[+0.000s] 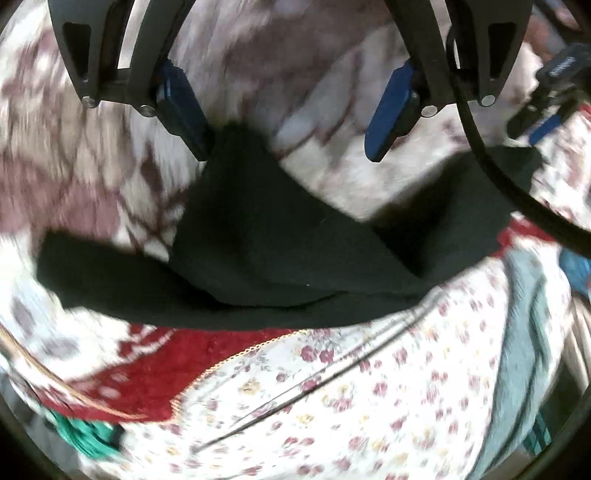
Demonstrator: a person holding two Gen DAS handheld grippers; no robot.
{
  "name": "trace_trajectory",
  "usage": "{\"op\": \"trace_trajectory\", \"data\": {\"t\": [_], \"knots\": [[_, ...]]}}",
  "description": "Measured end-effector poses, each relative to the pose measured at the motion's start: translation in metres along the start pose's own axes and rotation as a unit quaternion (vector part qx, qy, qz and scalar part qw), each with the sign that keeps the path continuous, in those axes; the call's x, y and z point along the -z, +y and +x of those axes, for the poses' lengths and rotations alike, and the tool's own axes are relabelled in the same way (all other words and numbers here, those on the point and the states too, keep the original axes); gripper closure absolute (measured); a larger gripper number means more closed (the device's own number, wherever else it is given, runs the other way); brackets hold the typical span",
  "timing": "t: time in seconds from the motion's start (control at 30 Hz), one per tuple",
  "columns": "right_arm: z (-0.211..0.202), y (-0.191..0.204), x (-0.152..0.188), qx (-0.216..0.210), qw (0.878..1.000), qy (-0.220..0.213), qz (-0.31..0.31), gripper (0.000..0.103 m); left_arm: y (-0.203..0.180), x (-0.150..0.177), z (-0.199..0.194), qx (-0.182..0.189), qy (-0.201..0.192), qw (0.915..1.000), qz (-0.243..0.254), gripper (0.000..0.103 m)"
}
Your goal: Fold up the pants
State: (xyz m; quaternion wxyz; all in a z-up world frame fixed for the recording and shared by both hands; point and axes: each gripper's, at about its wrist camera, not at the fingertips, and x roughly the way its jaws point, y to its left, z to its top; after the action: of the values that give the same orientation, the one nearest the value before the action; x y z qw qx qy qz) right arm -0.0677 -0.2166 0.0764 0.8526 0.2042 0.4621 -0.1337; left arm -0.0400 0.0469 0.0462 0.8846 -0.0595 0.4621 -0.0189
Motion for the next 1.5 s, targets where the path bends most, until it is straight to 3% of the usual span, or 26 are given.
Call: {"op": "trace_trajectory", "data": {"t": [0.1, 0.17, 0.3, 0.37, 0.47, 0.57, 0.67, 0.83, 0.93, 0.97, 1.0, 1.07, 1.1, 1.23, 1.37, 1.4, 1.5], "knots": [[-0.016, 0.009, 0.008, -0.071, 0.997, -0.009, 0.003, 0.021, 0.027, -0.001, -0.009, 0.037, 0.009, 0.9978, -0.054, 0.014], [-0.016, 0.019, 0.011, -0.085, 0.996, -0.008, -0.006, 0.021, 0.044, -0.001, -0.011, 0.051, 0.015, 0.9943, -0.092, 0.014], [-0.009, 0.038, 0.011, -0.096, 0.995, 0.0, -0.011, 0.021, 0.065, 0.002, -0.009, 0.036, 0.007, 0.9906, -0.132, 0.014], [-0.002, 0.045, 0.007, -0.099, 0.995, 0.01, -0.01, 0.021, 0.074, 0.003, -0.004, 0.05, 0.018, 0.9856, -0.161, 0.014], [0.012, 0.047, -0.007, -0.094, 0.995, 0.029, -0.001, 0.021, 0.091, 0.004, 0.003, 0.057, 0.001, 0.9773, -0.204, 0.014], [0.023, 0.048, -0.013, -0.109, 0.994, 0.022, 0.009, 0.021, 0.103, -0.001, 0.014, 0.07, -0.004, 0.9682, -0.24, 0.014], [0.035, 0.044, -0.017, -0.122, 0.992, 0.021, 0.026, 0.022, 0.101, -0.009, 0.019, 0.066, -0.016, 0.9685, -0.24, 0.014], [0.048, 0.045, -0.022, -0.148, 0.988, 0.011, 0.035, 0.027, 0.095, -0.024, 0.033, 0.045, -0.003, 0.9723, -0.229, 0.014], [0.059, 0.042, -0.026, -0.163, 0.985, 0.009, 0.053, 0.038, 0.092, -0.03, 0.038, 0.04, 0.001, 0.9752, -0.218, 0.015], [0.062, 0.039, -0.027, -0.168, 0.984, 0.005, 0.059, 0.044, 0.092, -0.032, 0.038, 0.039, -0.001, 0.9757, -0.216, 0.034], [0.065, 0.037, -0.028, -0.169, 0.984, 0.001, 0.062, 0.055, 0.093, -0.034, 0.039, 0.034, 0.001, 0.9757, -0.217, 0.071], [0.07, 0.034, -0.03, -0.169, 0.983, 0.002, 0.067, 0.074, 0.097, -0.037, 0.05, 0.053, 0.03, 0.9731, -0.222, 0.087], [0.072, 0.034, -0.03, -0.175, 0.982, 0.006, 0.069, 0.081, 0.099, -0.037, 0.051, 0.056, 0.034, 0.9716, -0.228, 0.088], [0.063, 0.045, -0.028, -0.158, 0.987, 0.005, 0.033, 0.091, 0.1, -0.035, 0.042, 0.052, 0.027, 0.9732, -0.222, 0.091], [0.048, 0.055, -0.026, -0.161, 0.987, 0.009, 0.016, 0.093, 0.103, -0.04, 0.025, 0.054, 0.015, 0.9755, -0.213, 0.093], [0.044, 0.059, -0.026, -0.164, 0.986, 0.01, 0.012, 0.093, 0.104, -0.041, 0.021, 0.057, 0.028, 0.9768, -0.204, 0.093], [0.034, 0.072, -0.023, -0.17, 0.985, 0.013, -0.004, 0.094, 0.111, -0.047, 0.0, 0.051, 0.008, 0.9797, -0.193, 0.093]]}}
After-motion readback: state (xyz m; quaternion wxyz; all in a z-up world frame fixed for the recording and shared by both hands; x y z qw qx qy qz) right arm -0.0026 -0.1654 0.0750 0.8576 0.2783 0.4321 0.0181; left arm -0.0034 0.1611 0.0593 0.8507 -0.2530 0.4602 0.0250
